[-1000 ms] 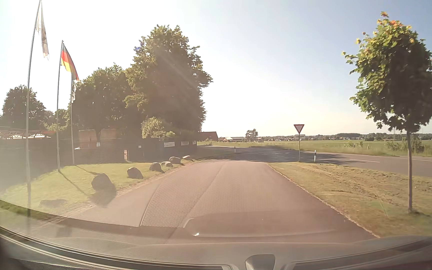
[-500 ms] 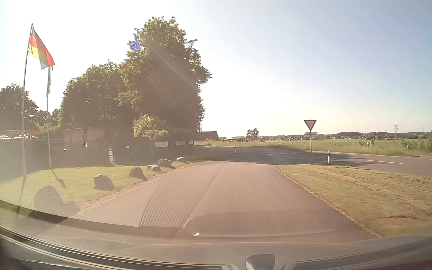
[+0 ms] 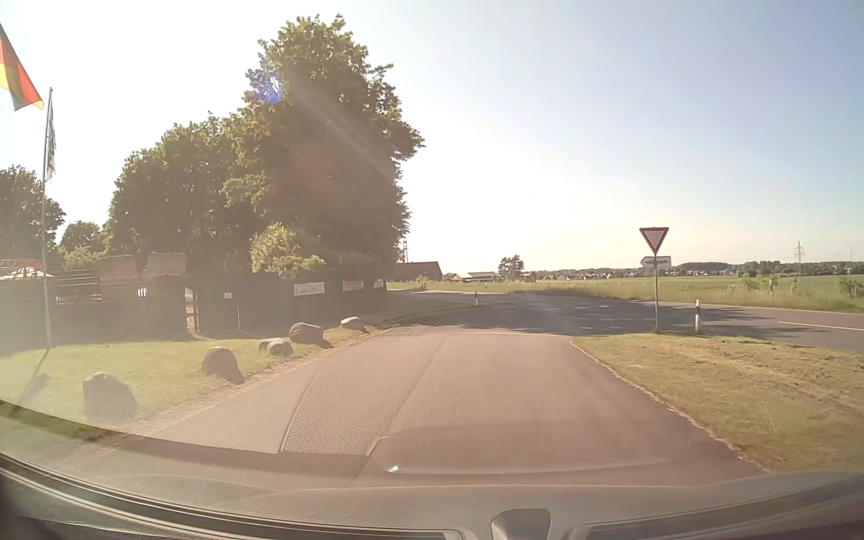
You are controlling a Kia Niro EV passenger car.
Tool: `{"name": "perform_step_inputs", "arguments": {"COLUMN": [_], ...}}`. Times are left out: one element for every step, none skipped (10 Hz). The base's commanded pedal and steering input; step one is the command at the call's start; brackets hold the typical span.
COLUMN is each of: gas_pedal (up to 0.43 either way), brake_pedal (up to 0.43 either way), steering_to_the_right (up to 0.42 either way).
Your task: Follow the waypoints while adhering to traffic rules and regulations
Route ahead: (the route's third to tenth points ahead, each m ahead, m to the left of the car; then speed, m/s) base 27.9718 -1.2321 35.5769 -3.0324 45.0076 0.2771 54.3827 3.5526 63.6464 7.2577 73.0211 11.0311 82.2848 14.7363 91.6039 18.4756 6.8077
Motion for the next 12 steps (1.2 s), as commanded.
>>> {"name": "perform_step_inputs", "arguments": {"gas_pedal": [0.000,0.000,0.000,0.000,0.000,0.000,0.000,0.000,0.000,0.000,0.000,0.000], "brake_pedal": [0.006,0.006,0.006,0.006,0.006,0.006,0.000,0.006,0.006,0.006,0.012,0.104], "steering_to_the_right": [-0.024,-0.024,-0.024,-0.024,-0.022,-0.020,-0.015,-0.011,-0.007,-0.004,-0.002,0.000]}}
